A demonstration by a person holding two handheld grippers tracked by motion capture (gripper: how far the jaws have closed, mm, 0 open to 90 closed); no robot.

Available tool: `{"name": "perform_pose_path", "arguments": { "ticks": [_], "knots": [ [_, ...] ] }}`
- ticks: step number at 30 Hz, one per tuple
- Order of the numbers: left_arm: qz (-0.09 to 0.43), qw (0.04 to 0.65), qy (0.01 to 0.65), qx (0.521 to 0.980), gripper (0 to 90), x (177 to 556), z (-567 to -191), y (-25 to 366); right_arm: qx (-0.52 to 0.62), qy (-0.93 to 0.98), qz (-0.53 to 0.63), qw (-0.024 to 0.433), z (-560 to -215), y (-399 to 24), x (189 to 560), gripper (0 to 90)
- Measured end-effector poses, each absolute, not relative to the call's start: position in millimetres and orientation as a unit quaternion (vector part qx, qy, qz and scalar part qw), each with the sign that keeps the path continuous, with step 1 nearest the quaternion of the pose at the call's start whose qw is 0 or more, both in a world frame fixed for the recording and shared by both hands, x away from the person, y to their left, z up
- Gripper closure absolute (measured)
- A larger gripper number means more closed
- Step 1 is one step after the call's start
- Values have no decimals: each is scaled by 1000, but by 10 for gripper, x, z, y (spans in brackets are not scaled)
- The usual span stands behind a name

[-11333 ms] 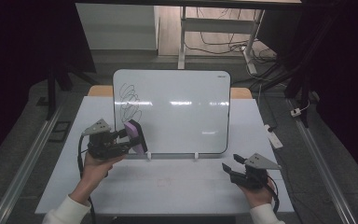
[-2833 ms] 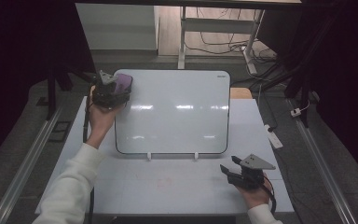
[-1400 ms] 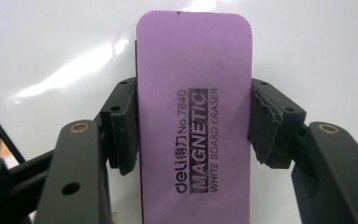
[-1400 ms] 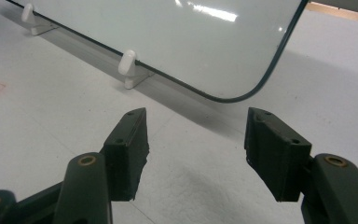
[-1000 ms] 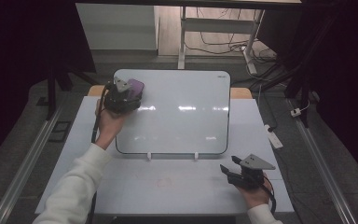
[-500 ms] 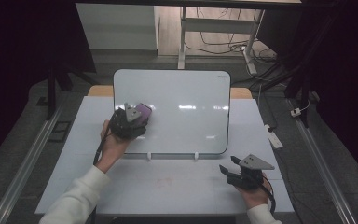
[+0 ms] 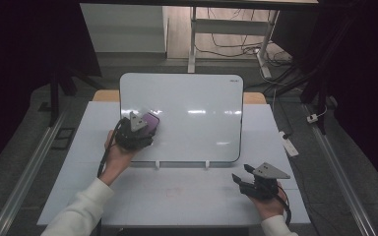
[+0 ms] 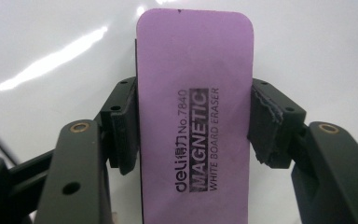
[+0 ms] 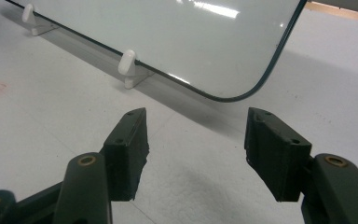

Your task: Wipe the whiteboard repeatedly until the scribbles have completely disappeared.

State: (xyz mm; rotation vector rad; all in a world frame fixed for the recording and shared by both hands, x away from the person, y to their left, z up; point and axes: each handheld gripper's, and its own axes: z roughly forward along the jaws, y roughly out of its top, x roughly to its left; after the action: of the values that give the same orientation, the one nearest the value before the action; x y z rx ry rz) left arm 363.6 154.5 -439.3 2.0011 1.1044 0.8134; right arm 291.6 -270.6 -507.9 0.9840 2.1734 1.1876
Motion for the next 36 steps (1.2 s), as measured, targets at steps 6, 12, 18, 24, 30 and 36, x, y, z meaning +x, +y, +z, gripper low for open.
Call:
{"name": "perform_pose_path", "arguments": {
  "ticks": [6,12,18,24,30,36],
  "knots": [
    [323,361,450,750,413,3817,-4164,1695,359,793,432,235,-5081,-2703,2916,387],
    [327,360,453,747,413,3846,-4127,1725,359,793,432,235,-5084,-2712,2920,387],
    [323,362,451,749,413,3913,-4062,1762,359,794,431,235,-5085,-2704,2920,387],
    [325,367,459,741,413,4093,-3843,1829,360,794,430,236,-5088,-2708,2923,387],
    [320,365,451,749,413,4051,-3878,1810,362,794,429,233,-5102,-2713,2930,387],
    [303,364,437,765,413,3900,-4058,1769,360,794,430,235,-5089,-2700,2920,387]
  ]
}}
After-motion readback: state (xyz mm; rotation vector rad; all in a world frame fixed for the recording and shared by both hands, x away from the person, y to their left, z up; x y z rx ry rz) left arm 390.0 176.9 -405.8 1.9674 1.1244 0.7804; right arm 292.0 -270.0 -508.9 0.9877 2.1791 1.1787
